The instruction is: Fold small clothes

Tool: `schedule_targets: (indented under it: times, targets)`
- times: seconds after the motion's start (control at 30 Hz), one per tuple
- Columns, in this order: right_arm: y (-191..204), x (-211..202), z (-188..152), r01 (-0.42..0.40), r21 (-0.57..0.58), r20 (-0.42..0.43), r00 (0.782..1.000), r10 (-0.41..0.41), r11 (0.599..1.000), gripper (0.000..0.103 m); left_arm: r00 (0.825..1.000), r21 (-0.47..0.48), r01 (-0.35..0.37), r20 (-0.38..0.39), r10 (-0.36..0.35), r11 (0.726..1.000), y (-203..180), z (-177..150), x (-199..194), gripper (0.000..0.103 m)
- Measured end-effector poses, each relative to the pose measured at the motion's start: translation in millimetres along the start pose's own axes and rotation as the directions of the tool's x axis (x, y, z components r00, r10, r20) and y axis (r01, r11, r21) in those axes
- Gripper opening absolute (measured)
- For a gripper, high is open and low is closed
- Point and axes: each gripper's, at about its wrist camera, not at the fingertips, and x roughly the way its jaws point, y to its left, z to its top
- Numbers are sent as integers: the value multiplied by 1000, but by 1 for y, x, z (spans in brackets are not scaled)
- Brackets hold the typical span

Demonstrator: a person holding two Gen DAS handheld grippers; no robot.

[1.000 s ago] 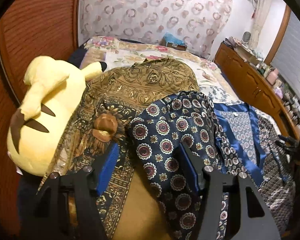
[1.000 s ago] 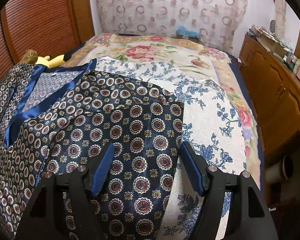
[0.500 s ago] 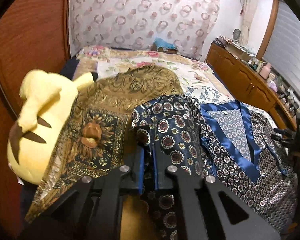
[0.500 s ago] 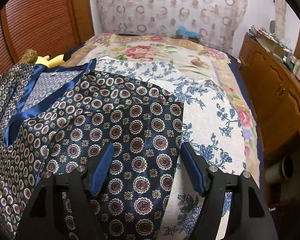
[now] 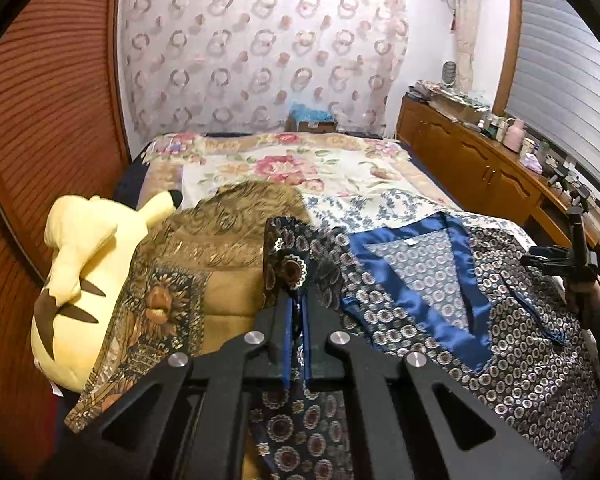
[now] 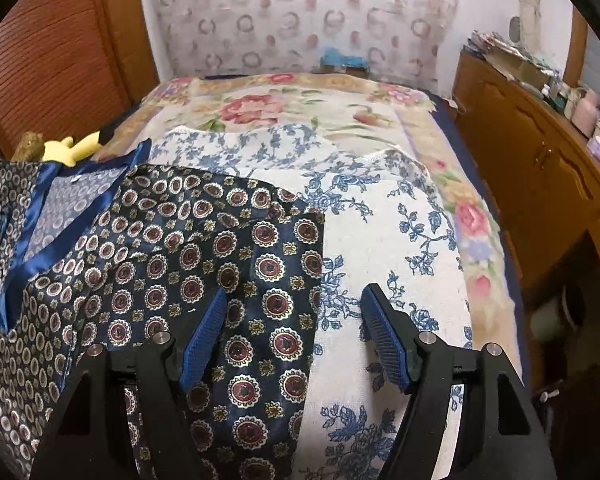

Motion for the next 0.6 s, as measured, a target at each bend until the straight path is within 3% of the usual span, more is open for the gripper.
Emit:
schedule_targets:
  times: [0.03,0.07,0.1,0.13,0.27,0.43,0.6]
  targets:
    - [2,-1,2,-25,-12,-4,1000,25,1000,44,1000,6,-3,6,3,1000,-2,2,-1,1]
    - [6,-2,4,-49,-23,-9,999,49,999,33,1000,8,-5,7,5,1000,-3,5,-1,1]
    - [11,-2,5,-69,-40,-16,997,69,997,14,1000,10,-8,9,8,1000,-5,7,0,0]
    - [18,-3,5,-91,-74,-27,996,89,993,4,1000,11,-12,11,12,1000,-6,9,0,0]
    - [37,-15,8,-53,-171,1,999,54,984,1,996,18,-61,62,60,998,-5,29,-6,0]
    - [21,-63,36,7,-123,148,989,11,992,0,990,8,-84,112,82,996,-2,59,-17,0]
    - [-2,-103,72,94,-72,240,968,-75,993,0,979,-22,-94,181,97,995,4,94,-24,0]
